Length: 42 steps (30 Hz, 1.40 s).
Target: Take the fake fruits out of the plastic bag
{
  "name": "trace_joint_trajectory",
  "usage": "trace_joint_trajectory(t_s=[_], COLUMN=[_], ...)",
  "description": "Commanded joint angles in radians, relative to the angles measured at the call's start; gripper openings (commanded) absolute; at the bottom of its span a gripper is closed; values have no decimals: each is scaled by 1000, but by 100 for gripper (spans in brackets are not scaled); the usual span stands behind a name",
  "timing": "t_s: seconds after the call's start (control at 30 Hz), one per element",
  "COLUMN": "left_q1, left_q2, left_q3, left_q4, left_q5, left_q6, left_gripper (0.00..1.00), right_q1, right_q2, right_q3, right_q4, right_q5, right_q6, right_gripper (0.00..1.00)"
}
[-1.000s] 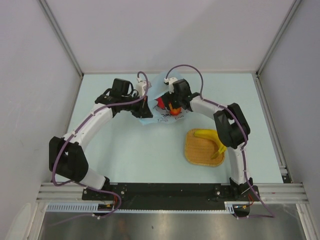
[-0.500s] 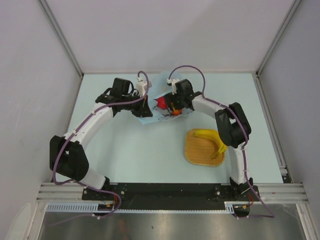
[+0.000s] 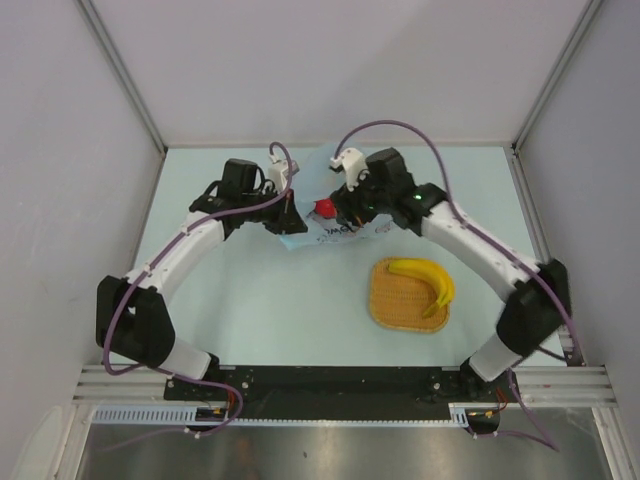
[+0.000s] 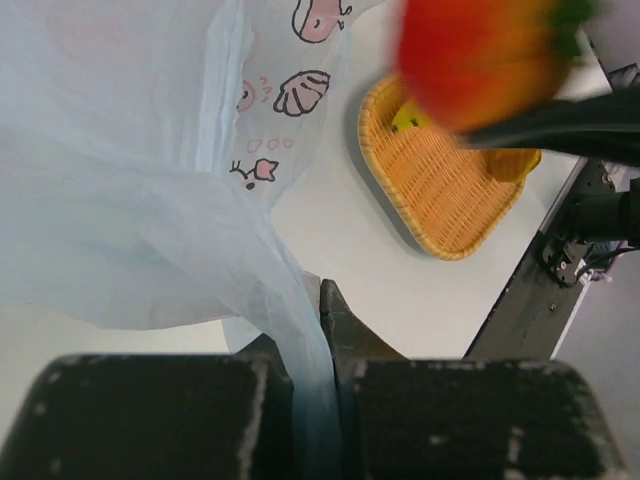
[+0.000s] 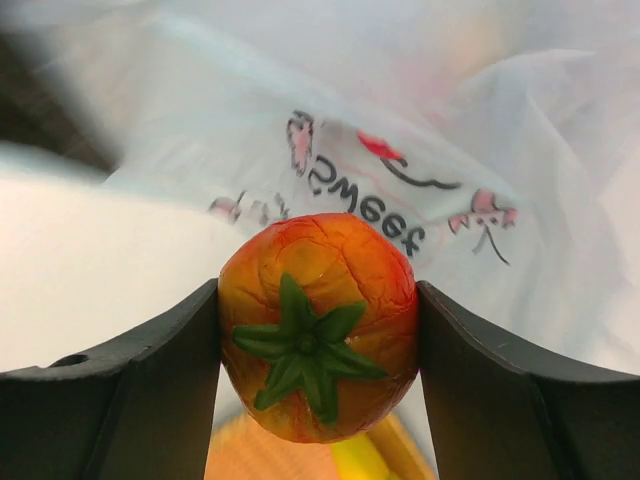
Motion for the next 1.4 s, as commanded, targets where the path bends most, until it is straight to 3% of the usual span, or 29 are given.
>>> trace_joint_trajectory(t_s=[0.0,0.2,0.33,0.47,0.67,1.03,1.13,1.17,1.37], left_q1=[5,6,5,5,6,6,5,5,6], left_q2=[-22,-67,-108,-179,-206,-203,-191,-185,-177], left_q3=[-13,10,-72,-143,-178,-172,-155,-154,-149], left_q4=[83,-21,-3,13,-9,-10,-10,-12,-4], left_q5=[-7,-68,-27,-38,-36,-9,-5,1,21], left_q6=[-9,139,131,137,151,143,137,134,107], left_gripper=[3,4,5,5,5,6,6,6,6], right_q1=[-11,-5,14,-2,-6,-16,-25,-28,-14], right_q2=[-266,-421,-463,-449,-369,-237,-245,-246,-358], right_q3=[-145,-356,-494,-580,-606,-614,-615,-615,-577], right_q4=[-133,-262,-271,-188,-121,-4,-3,-4,-47], right_q5=[-208,-313,-266,-201,-238,-157,-140,-140,-232], right_q6=[-139,-174,-304,-329,-398,-477,-473,-468,-447], right_gripper=[50,51,52,53,57,62,78,99,100])
